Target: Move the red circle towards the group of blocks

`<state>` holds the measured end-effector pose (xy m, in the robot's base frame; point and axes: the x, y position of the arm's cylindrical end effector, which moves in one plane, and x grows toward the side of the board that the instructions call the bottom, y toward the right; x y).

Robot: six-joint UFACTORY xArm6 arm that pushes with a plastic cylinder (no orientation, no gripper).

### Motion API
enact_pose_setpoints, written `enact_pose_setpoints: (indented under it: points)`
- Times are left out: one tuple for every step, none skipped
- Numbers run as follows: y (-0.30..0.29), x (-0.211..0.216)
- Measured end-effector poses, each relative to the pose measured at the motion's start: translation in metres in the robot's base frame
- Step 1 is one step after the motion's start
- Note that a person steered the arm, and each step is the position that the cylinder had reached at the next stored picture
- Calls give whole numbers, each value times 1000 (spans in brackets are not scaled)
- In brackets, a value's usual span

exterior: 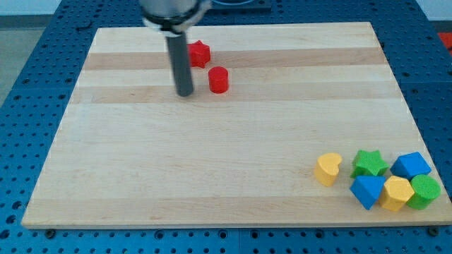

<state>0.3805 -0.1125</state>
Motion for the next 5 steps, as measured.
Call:
enact_pose_setpoints:
  points:
    - [-21,-29]
    - [19,-53]
    - [93,-43]
    - [162,-17]
    - [173,-13]
